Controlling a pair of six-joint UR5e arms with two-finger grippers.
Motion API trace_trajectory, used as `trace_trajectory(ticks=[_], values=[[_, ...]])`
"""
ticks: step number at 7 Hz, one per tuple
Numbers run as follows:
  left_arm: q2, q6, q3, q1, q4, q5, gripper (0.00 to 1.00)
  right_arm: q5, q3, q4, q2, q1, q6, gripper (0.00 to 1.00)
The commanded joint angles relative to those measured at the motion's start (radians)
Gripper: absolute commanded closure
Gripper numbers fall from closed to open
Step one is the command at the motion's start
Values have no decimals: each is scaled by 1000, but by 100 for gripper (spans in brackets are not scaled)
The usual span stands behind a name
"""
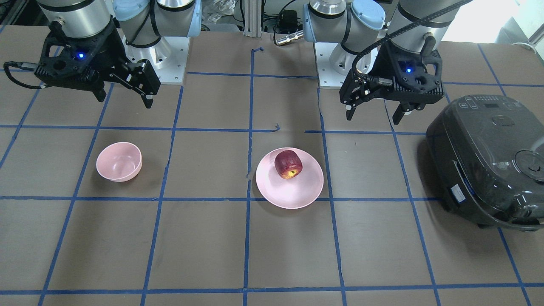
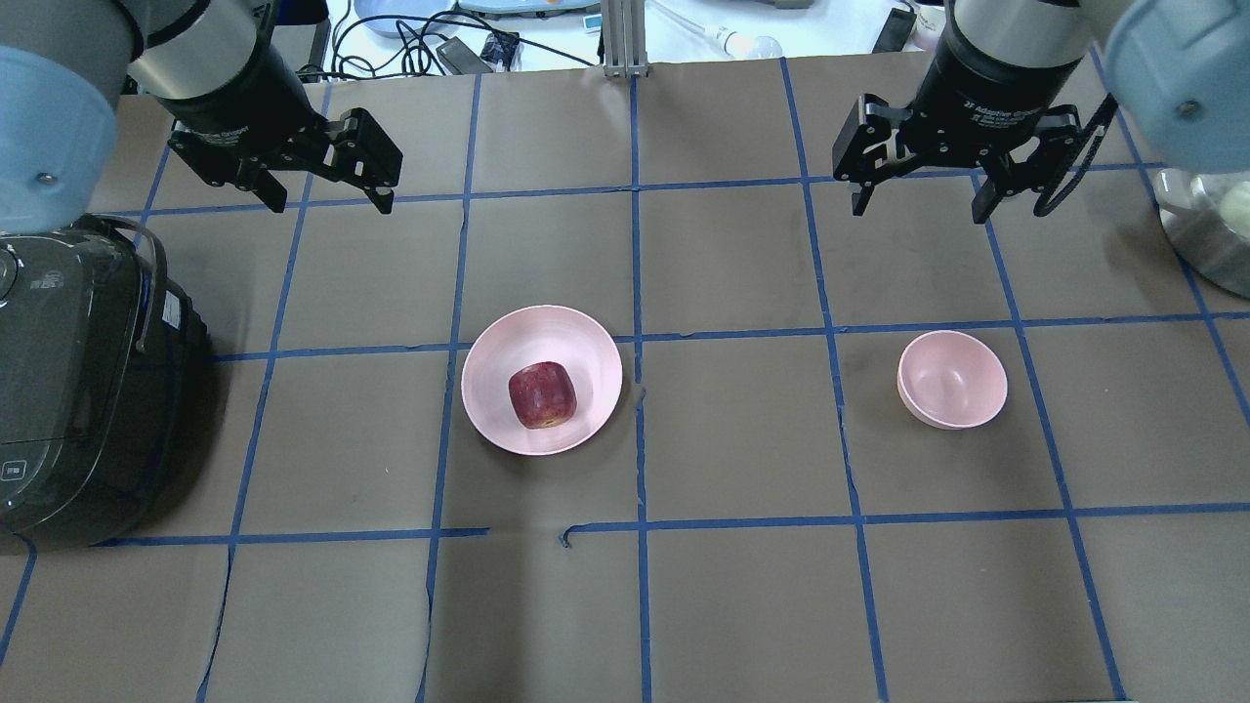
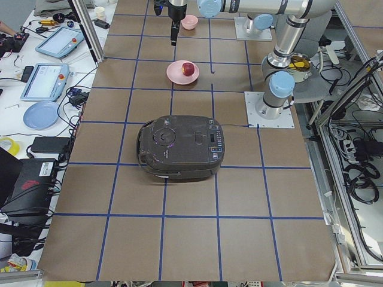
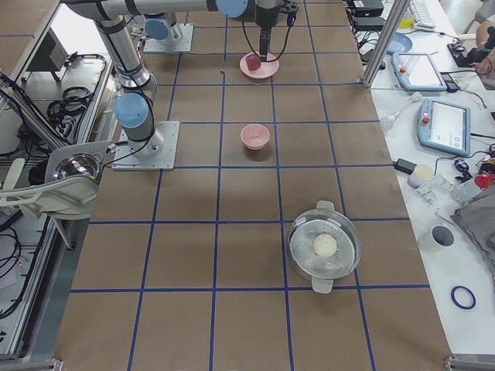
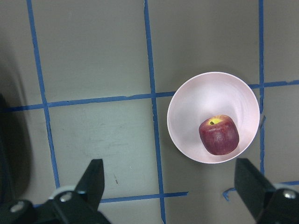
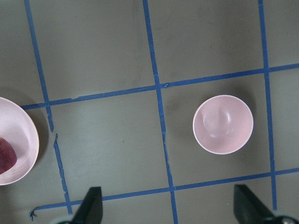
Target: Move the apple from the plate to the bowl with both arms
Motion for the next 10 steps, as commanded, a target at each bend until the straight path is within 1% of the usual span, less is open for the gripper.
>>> trace_trajectory(ticks=[1,6,10], values=[[6,1,0,-1,-1,-2,0,-9,-1,-1,1,0,5,0],[19,1,0,-8,-2,-8,0,-9,1,-6,1,1,13,0],[7,-3,-13,-20,3,-13,0,-12,1,-4,2,-2,13,0]])
